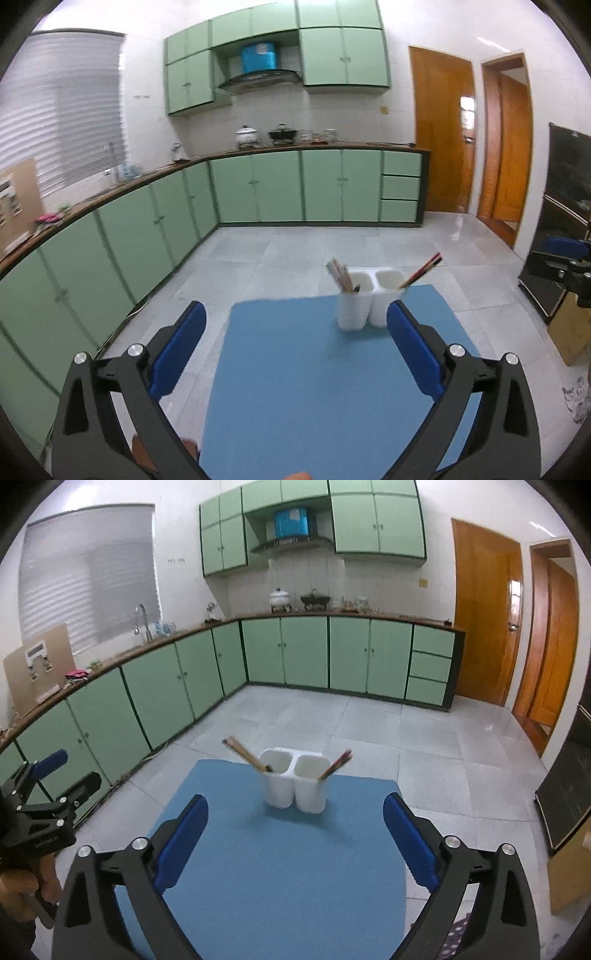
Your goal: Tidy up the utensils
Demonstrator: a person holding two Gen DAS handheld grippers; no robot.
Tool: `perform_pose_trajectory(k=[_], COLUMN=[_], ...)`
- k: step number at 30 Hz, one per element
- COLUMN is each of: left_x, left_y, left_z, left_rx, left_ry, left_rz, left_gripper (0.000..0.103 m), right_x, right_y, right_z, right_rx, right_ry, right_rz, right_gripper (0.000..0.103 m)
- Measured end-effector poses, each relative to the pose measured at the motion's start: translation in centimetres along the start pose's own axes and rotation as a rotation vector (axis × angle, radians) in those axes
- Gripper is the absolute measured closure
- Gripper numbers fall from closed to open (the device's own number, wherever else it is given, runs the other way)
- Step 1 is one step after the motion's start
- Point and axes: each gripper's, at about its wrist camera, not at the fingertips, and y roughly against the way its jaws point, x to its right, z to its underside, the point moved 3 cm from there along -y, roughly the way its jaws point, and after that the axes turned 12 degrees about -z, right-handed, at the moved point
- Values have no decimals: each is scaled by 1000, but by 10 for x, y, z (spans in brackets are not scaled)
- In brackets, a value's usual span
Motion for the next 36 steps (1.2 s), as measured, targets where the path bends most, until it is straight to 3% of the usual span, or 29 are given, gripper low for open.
perform_pose_trajectory(k=[9, 14, 17, 22, 27, 31, 36], left_x=[-41, -55, -60, -67, -69, -78, -87], left_y=[101, 149, 179, 232, 271, 303, 345], left_z=[89, 128, 141, 157, 175, 191, 195], left_rx=[-69, -89, -66, -15, -21, -30, 17], left_ry=[47, 74, 81, 85, 87, 113, 140], left_rz=[-51, -50, -68, -113, -122, -123, -125], left_gripper=[6, 5, 5, 5, 5, 5, 5], right_x=[-57, -84, -100, -119, -134, -143, -147], right_y=[88, 125, 144, 177, 203, 227, 257], right_z=[114, 163, 182, 210, 227, 236, 243], right_rx=[158, 162, 157, 157, 151, 188, 239], right_ry=[37, -4, 2, 13, -4, 18, 29], right_rz=[157, 117, 84, 105, 94, 119, 145], right_gripper=[6, 6, 6, 6, 6, 6, 6])
